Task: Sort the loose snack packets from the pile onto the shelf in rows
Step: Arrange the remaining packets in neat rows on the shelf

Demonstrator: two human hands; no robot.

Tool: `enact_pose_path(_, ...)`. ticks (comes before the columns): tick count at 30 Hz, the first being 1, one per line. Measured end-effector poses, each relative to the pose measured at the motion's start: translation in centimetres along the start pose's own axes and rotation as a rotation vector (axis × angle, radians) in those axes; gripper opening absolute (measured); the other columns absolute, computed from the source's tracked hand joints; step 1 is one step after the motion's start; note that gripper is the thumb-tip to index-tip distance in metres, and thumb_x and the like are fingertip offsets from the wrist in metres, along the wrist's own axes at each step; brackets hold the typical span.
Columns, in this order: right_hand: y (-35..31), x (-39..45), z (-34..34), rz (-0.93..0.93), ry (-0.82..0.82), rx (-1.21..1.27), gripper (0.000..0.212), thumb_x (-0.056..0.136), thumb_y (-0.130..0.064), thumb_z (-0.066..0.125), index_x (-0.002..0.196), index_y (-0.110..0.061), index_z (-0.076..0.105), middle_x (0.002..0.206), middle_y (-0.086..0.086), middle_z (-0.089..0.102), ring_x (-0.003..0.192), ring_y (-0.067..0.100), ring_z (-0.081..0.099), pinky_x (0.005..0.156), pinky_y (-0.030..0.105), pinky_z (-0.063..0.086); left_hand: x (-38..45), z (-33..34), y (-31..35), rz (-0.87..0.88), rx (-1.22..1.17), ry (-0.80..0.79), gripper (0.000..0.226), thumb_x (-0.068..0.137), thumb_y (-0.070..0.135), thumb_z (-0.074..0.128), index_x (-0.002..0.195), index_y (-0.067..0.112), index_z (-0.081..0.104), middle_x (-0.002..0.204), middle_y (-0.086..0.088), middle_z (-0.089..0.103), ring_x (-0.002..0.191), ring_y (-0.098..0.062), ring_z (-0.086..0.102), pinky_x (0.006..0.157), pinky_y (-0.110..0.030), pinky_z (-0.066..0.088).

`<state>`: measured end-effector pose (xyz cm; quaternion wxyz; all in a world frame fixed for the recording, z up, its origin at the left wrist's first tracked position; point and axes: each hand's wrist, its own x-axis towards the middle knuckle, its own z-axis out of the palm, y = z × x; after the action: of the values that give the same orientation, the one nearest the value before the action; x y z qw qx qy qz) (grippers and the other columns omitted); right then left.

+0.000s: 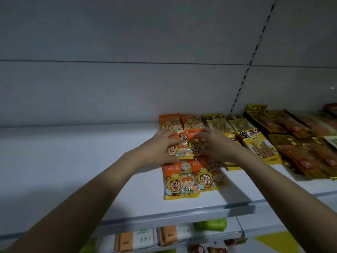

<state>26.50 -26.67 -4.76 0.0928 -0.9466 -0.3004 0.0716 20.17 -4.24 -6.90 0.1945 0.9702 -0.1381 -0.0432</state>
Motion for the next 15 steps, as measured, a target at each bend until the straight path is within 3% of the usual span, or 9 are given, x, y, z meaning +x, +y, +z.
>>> enact_pose_path(7, 0.1, -0.9, -5.2, 0.080, 0.097, 0.081, 0.039, 0.098, -0.035, 0.059, 0.132, -0.018, 0.060, 0.131, -0.001, 0.061, 0.118, 0.020, 0.057, 0.089, 0.028, 0.045, 2.5, -4.3, 3.1, 0.065, 0.019, 0.127, 0.059, 0.095, 0.051, 0.058, 0.148, 0.027, 0.045, 0.152, 0.000, 0.042, 0.141, -0.023, 0.032, 0.114, -0.045, 0.033)
enact_pose_path(11, 2.7, -0.9, -6.3, 0.181, 0.074, 0.013, 0.025, 0.100, -0.026, 0.055, 0.114, -0.010, 0.068, 0.115, 0.006, 0.069, 0.101, 0.027, 0.064, 0.088, 0.043, 0.053, 5.3, -3.5, 5.4, 0.048, 0.022, 0.080, 0.051, 0.098, 0.049, 0.055, 0.143, 0.023, 0.053, 0.147, -0.005, 0.050, 0.137, -0.026, 0.043, 0.109, -0.041, 0.040)
enact_pose_path(15, 7.6, -1.2, -7.4, 0.297, 0.065, -0.084, 0.026, 0.103, -0.019, 0.046, 0.110, -0.004, 0.067, 0.111, 0.014, 0.068, 0.100, 0.032, 0.064, 0.083, 0.042, 0.051, 8.0, -1.9, 7.6, 0.027, -0.030, 0.050, 0.050, 0.099, 0.039, 0.056, 0.144, 0.018, 0.052, 0.147, -0.007, 0.051, 0.134, -0.027, 0.048, 0.109, -0.041, 0.043)
